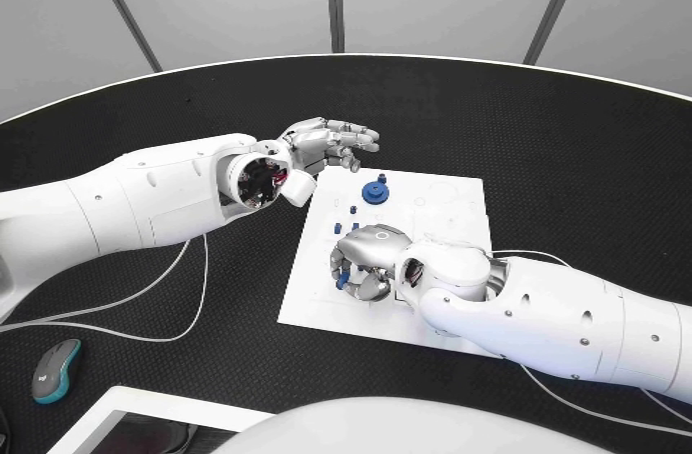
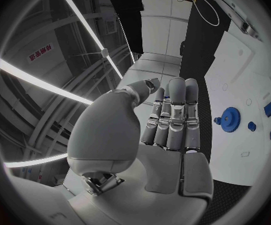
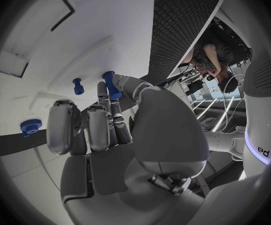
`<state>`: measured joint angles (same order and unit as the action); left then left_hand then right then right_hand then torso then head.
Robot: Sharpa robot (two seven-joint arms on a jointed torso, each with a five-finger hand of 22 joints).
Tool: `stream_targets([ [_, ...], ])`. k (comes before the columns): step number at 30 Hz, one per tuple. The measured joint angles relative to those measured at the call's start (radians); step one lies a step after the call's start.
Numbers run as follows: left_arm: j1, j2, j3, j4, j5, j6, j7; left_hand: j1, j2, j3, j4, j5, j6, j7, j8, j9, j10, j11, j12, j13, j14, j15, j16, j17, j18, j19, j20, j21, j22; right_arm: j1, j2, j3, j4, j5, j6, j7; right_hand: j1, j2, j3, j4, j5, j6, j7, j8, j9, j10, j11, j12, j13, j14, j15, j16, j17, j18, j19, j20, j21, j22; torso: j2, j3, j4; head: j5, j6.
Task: Assemble the parts on the task board
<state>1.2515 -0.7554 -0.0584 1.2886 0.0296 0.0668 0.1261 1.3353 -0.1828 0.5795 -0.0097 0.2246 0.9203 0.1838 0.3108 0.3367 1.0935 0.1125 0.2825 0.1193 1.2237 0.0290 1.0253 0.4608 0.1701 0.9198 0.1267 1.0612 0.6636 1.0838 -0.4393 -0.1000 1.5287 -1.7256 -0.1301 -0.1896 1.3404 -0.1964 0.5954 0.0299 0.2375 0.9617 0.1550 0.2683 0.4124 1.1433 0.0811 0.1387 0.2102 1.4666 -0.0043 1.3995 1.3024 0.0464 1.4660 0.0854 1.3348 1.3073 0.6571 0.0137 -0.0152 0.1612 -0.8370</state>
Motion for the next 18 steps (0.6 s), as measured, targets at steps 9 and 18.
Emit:
stream_targets([
  [9, 0.000, 0.001, 0.000, -0.001, 0.000, 0.000, -0.001, 0.000, 0.000, 0.000, 0.000, 0.000, 0.000, 0.000, 0.000, 0.001, -0.004, -0.004, 0.000, 0.000, -0.004, 0.004, 0.000, -0.001, 0.000, 0.000, 0.000, 0.000, 0.000, 0.000, 0.000, -0.001, 0.001, 0.000, -0.011, 0.012, -0.034, -0.035, -0.012, 0.003, 0.008, -0.086, 0.007, -0.060, -0.019, -0.108, 0.024, -0.027, -0.019, 0.000, 0.019, -0.029, -0.047, 0.013, -0.003, 0.022, -0.122, 0.000, -0.001, 0.0016, -0.0002, 0.001, 0.001],
  [18, 0.000, 0.002, 0.000, -0.003, 0.000, 0.001, -0.002, 0.000, 0.000, 0.000, 0.000, 0.000, 0.000, 0.000, 0.000, 0.001, -0.004, -0.004, 0.000, 0.000, -0.004, 0.004, 0.000, -0.001, 0.000, 0.000, 0.000, 0.000, 0.000, 0.000, -0.006, -0.001, 0.005, 0.000, -0.016, 0.021, -0.040, -0.040, -0.029, 0.001, 0.008, -0.112, 0.001, -0.076, -0.023, -0.153, 0.031, -0.027, -0.029, 0.000, 0.020, -0.043, -0.070, 0.024, -0.018, 0.033, -0.198, 0.000, -0.001, 0.0022, -0.0011, 0.001, 0.003],
])
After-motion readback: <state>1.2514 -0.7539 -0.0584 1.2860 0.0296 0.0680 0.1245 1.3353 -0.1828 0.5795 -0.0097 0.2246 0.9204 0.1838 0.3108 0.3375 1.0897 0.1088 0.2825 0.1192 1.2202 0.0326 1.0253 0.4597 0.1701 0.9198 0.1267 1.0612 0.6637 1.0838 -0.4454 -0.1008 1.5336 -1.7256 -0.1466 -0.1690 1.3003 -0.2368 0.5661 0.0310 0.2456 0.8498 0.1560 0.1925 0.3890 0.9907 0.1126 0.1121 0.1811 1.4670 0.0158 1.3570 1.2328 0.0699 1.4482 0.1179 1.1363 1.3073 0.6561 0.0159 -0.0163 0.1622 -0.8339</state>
